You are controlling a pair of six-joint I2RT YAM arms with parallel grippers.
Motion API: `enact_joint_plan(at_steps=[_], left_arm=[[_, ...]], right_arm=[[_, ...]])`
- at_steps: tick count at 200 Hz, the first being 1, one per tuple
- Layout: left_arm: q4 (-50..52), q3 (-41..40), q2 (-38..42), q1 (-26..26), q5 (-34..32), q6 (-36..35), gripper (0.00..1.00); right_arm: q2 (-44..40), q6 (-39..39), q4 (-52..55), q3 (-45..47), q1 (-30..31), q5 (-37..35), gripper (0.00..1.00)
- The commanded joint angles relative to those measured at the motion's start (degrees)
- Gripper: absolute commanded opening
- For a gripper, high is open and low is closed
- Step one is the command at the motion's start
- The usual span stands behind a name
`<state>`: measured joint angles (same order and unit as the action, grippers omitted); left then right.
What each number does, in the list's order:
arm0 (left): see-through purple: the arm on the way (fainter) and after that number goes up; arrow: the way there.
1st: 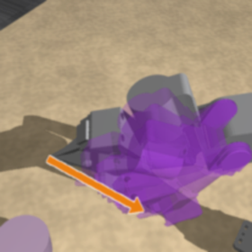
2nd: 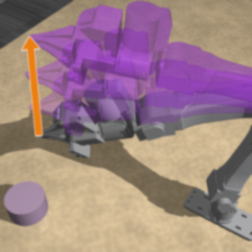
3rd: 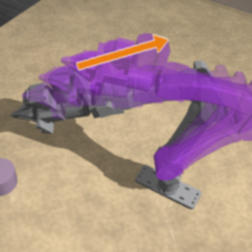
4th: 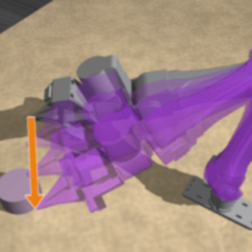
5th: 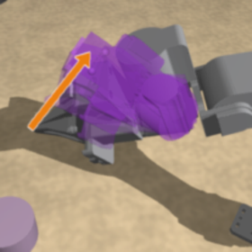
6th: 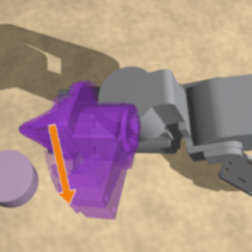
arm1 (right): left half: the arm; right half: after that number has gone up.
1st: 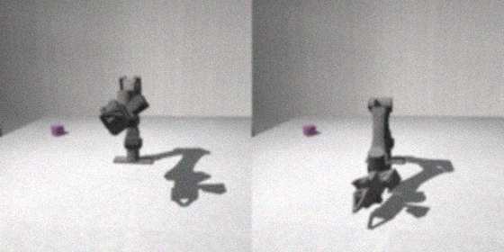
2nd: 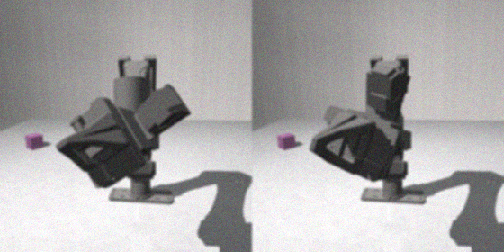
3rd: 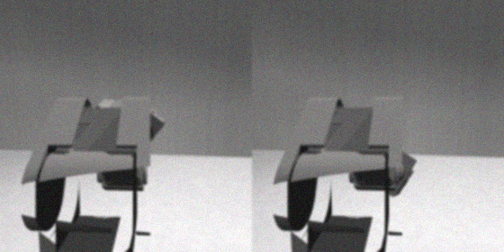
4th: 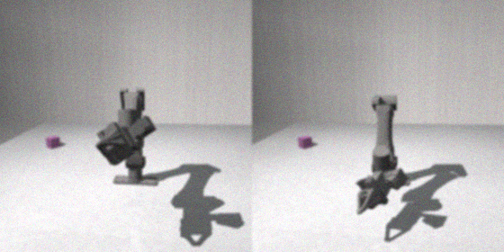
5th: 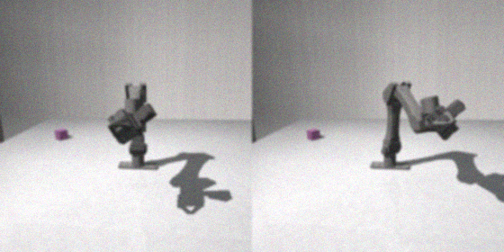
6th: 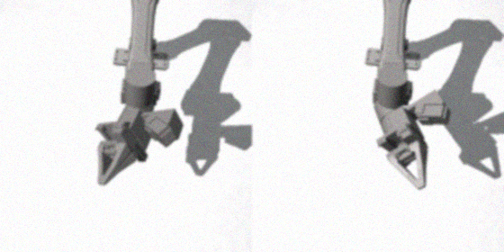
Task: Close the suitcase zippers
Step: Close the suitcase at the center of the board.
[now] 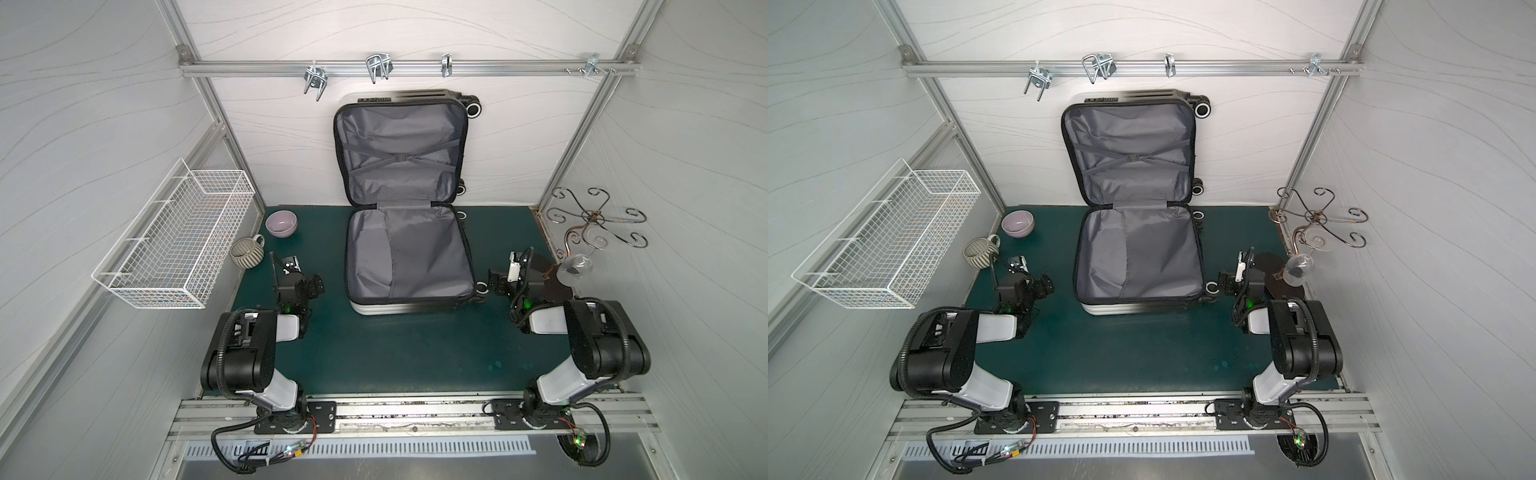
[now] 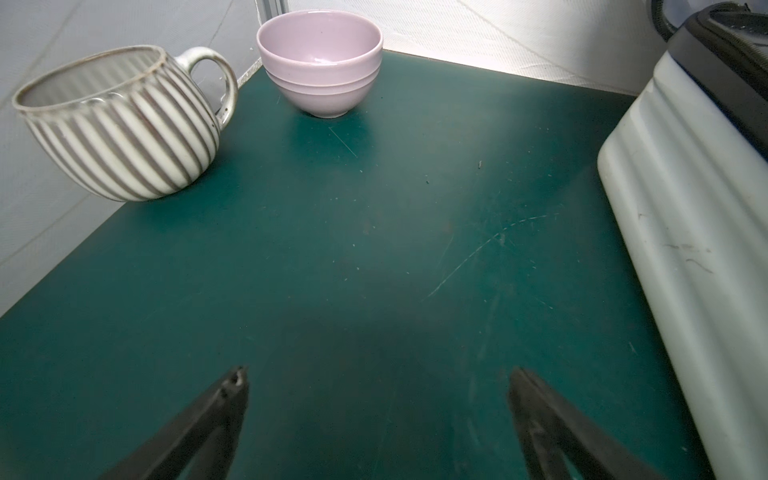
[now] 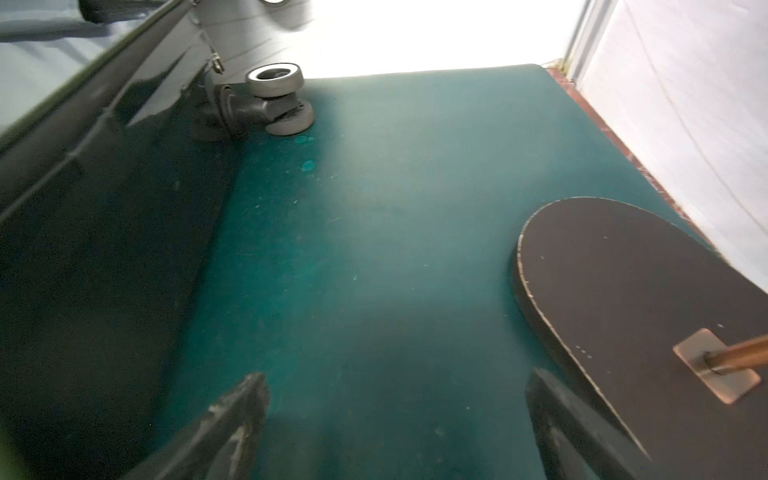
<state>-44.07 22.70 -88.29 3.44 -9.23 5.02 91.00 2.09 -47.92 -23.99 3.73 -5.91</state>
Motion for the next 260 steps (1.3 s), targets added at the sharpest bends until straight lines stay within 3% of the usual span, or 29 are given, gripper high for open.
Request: enact_joint_plan(at_steps=[1, 15, 38, 59, 77, 89, 99, 104, 117, 132, 142, 169, 206, 228, 260], left_arm=[[-3.8, 0.4, 0.7, 0.2, 1.8, 0.3, 1.00], [-3.1, 0.9, 2.2, -0.5, 1.0, -0.8, 1.00], [13.5, 5.4, 11.9, -5.4, -6.8, -2.6, 1.00], [28.7, 11.1, 19.0, -9.5, -15.5, 8.0, 1.00], [42.0, 19.8, 21.3, -10.3, -16.4, 16.6, 1.00], [51.7, 27.3, 20.6, -9.5, -14.0, 22.5, 1.00], [59.0, 33.7, 18.6, -7.0, -4.5, 28.8, 1.00], [60.9, 36.7, 17.2, -5.5, 1.6, 31.9, 1.00], [59.4, 41.2, 13.7, -1.5, 19.1, 32.8, 0.96], [61.5, 46.3, 10.8, -0.7, 25.3, 30.0, 0.86], [64.9, 49.5, 9.7, -2.4, 24.0, 25.4, 0.82], [71.7, 52.8, 8.5, -8.9, 12.9, 15.9, 0.85], [67.9, 46.0, 9.7, -9.4, 12.4, 17.8, 0.88], [67.9, 43.0, 10.0, -9.4, 12.9, 17.1, 0.88], [67.1, 38.9, 10.4, -9.4, 15.1, 18.9, 0.88]], right_arm=[[-1.9, 0.0, -0.1, 0.0, 1.6, -3.7, 0.99], [-7.1, -0.6, 7.4, -1.5, 3.1, -7.5, 0.99], [-14.6, 2.1, 26.1, -8.6, 8.5, -16.9, 0.99], [-17.9, 12.2, 54.7, -22.0, 14.8, -24.6, 0.99], [-16.0, 12.6, 69.7, -36.6, 19.4, -21.5, 0.99], [-14.4, 22.3, 73.6, -42.7, 18.9, -16.6, 0.99], [-13.1, 22.7, 69.4, -44.5, 15.4, 1.3, 0.99], [-12.3, 23.6, 67.0, -44.9, 13.5, 6.5, 0.97], [-9.4, 24.6, 63.7, -48.8, 11.5, 11.0, 0.89], [-3.4, 22.2, 66.0, -58.7, 11.4, 8.5, 0.88], [1.6, 20.4, 67.5, -67.5, 11.2, 8.0, 0.88], [16.8, 19.1, 68.6, -89.2, 10.5, 4.7, 0.90], [31.0, 17.9, 58.7, -106.1, 11.4, 5.8, 0.85], [37.6, 13.4, 52.4, -113.5, 12.7, 2.8, 0.84], [45.3, 13.0, 47.4, -122.9, 12.6, 0.3, 0.79]])
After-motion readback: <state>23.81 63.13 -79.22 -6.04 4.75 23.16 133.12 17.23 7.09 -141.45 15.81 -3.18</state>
